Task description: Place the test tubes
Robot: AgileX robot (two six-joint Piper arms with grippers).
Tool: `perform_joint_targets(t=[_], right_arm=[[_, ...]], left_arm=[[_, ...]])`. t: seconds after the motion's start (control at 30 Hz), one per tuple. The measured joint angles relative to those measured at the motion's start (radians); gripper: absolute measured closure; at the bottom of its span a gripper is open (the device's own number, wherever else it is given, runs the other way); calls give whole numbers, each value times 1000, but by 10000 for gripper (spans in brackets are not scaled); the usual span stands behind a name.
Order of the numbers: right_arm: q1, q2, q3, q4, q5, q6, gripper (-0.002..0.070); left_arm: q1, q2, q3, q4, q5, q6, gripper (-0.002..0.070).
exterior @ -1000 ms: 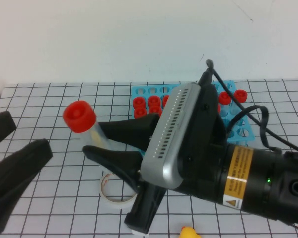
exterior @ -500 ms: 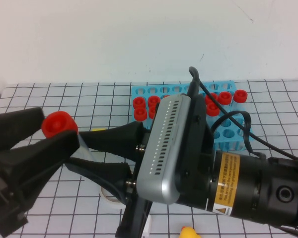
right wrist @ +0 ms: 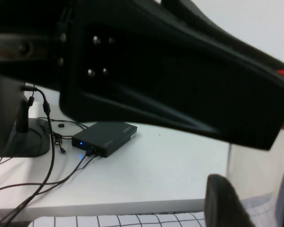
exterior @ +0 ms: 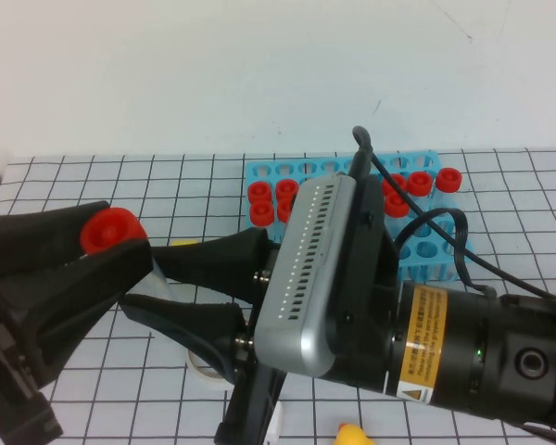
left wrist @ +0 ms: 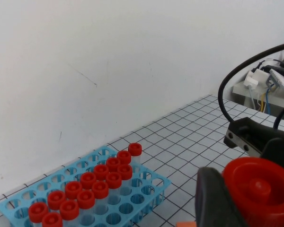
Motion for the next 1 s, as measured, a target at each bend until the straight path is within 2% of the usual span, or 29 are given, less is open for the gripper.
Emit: perform_joint_targets(t=[0.1,0.13,0.27,0.33,0.4,0.43,0.53,0.6,0.67,0.73,0.83,1.0], right_arm=[[0,0,0,-8,21,27,436],[0,-4,0,-20,42,41,407],[0,-58,2,-107,206,68,195],[0,-109,2,-156,291,91,155],[0,-181,2,-226,390,145,150],[0,-251,2,-320,493,220,170],[0,-363,13,-456,601,341,274],[0,-446,34,-519,634,398,380],[0,-529,70,-556,649,429,527],[0,-600,112,-567,662,440,608],[0,-698,199,-565,704,447,657],[0,-844,373,-483,866,446,676]], left_arm=[[0,4,0,0,4,1,412],[0,4,0,3,7,2,412],[0,5,0,-8,7,5,412],[0,5,0,-20,3,5,412],[0,5,0,-44,-10,12,412],[0,5,0,-78,-27,33,412],[0,5,0,-128,-65,66,412],[0,8,0,-175,-96,91,412],[0,21,0,-224,-114,129,412],[0,44,0,-253,-115,173,412],[0,104,-8,-262,-102,220,412],[0,243,-76,-264,-57,246,412]])
